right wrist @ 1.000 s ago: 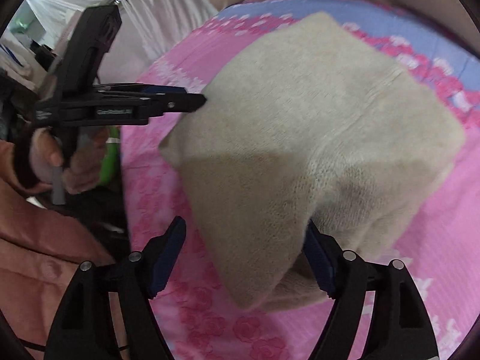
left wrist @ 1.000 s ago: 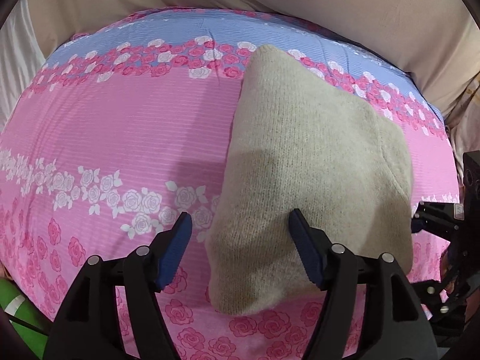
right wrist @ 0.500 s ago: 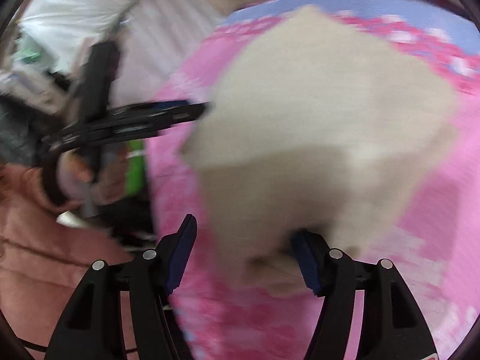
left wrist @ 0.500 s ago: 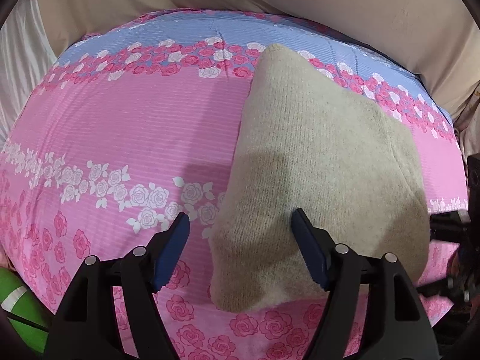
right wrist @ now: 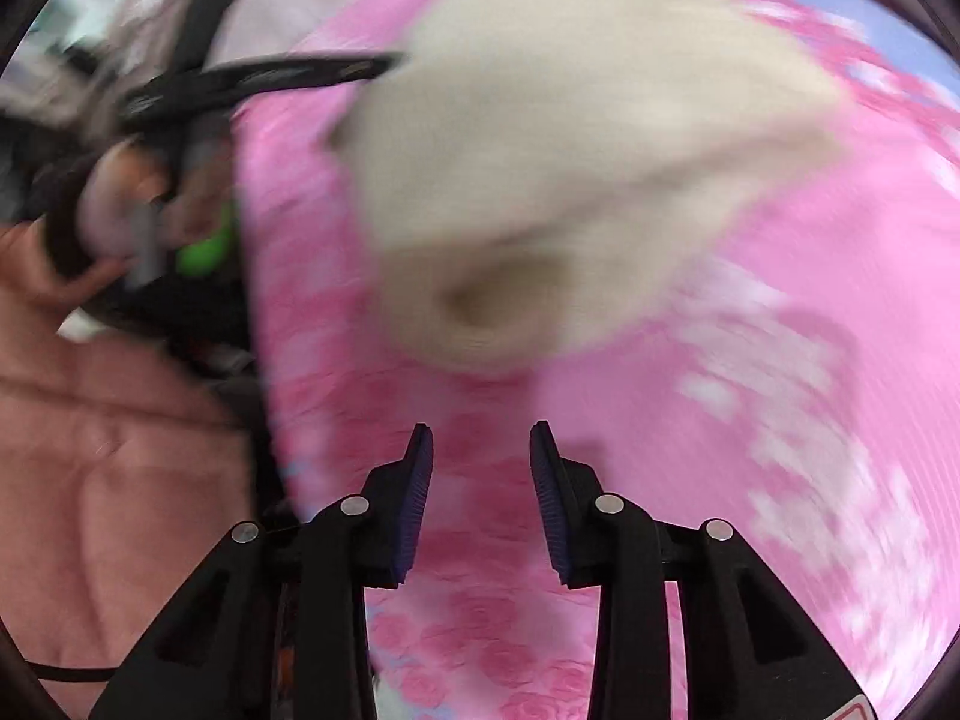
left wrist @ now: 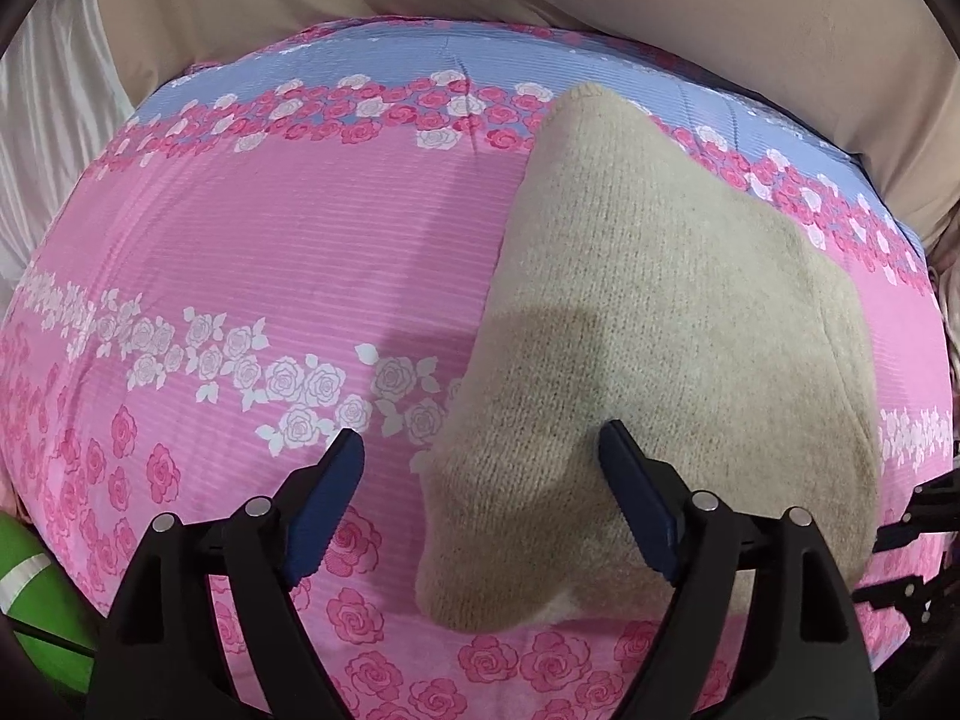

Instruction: Fold small clothes

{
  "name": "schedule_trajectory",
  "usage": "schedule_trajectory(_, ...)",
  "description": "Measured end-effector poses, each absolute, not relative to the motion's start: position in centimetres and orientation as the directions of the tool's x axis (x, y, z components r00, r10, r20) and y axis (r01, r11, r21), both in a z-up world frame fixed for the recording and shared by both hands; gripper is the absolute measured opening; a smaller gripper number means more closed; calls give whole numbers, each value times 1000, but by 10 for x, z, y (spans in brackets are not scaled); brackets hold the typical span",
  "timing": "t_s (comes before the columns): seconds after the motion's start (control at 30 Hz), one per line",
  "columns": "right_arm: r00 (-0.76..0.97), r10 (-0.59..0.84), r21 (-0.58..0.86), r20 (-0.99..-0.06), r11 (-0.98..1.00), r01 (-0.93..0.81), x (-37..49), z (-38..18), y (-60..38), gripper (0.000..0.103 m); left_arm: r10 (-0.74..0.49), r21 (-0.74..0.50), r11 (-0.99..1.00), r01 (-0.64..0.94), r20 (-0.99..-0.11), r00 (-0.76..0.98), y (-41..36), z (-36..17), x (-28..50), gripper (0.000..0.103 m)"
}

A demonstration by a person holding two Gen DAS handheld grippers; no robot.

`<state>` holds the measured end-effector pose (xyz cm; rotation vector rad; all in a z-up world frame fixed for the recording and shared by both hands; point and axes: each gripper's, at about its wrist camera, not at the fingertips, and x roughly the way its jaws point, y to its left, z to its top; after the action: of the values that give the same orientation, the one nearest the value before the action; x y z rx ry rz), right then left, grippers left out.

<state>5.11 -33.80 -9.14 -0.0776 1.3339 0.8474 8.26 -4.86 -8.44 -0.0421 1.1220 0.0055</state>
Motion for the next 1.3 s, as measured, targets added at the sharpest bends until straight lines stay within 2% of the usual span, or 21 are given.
schedule_trajectory(0.03,68,532,422,-844,736,-530,48,-82,-346,36,-20,-35,999,-26,-900,435,-48,-84,83,79)
schedule_trajectory(0.17,424,586,479,-691,810,-338,26,-31,-346,36,-22,-30,999,-12,-893,450,-48,-84,82,79)
schedule_trajectory(0.23,518,592,511,-617,803,-307,10,-17,-323,30,-16,-19,1000,-2,-889,458,-50,-84,82,79)
schedule_trajectory(0.27,545,571,495,-614,816,-297,5,-15,-310,28,-11,-9,1000,6,-886,464,-52,-83,82,79)
schedule_trajectory(0.33,566,453,358,-689,891,-278,3,-25,-272,11,0,13,1000,24,-876,482,-55,-80,80,79)
schedule_trajectory(0.4,544,309,238,-780,951,-198,14,-60,-253,0,5,34,998,49,-861,508,-57,-76,77,78)
schedule_trajectory(0.47,509,185,196,-840,980,-33,32,-98,-278,0,-6,38,997,74,-858,514,-57,-74,76,79)
schedule_trajectory(0.53,499,214,273,-840,961,47,37,-94,-287,0,-29,23,995,96,-862,505,-55,-74,77,80)
schedule_trajectory(0.67,557,156,182,-816,983,-8,36,-57,-263,0,0,66,992,108,-854,520,-54,-75,75,79)
schedule_trajectory(0.77,457,119,156,-881,987,42,53,-97,-265,0,-11,49,993,104,-859,511,-52,-80,77,80)
schedule_trajectory(0.87,512,122,194,-850,977,89,52,-65,-263,0,-17,44,993,105,-856,516,-53,-72,75,78)
schedule_trajectory(0.97,577,100,161,-810,985,55,51,-35,-248,1,-24,41,993,111,-849,528,-54,-67,72,78)
schedule_trajectory(1.13,454,66,105,-888,993,62,74,-92,-246,0,-20,36,995,97,-853,522,-53,-65,67,78)
schedule_trajectory(1.3,549,100,147,-830,988,43,46,-51,-241,2,-9,48,994,94,-850,527,-52,-61,62,78)
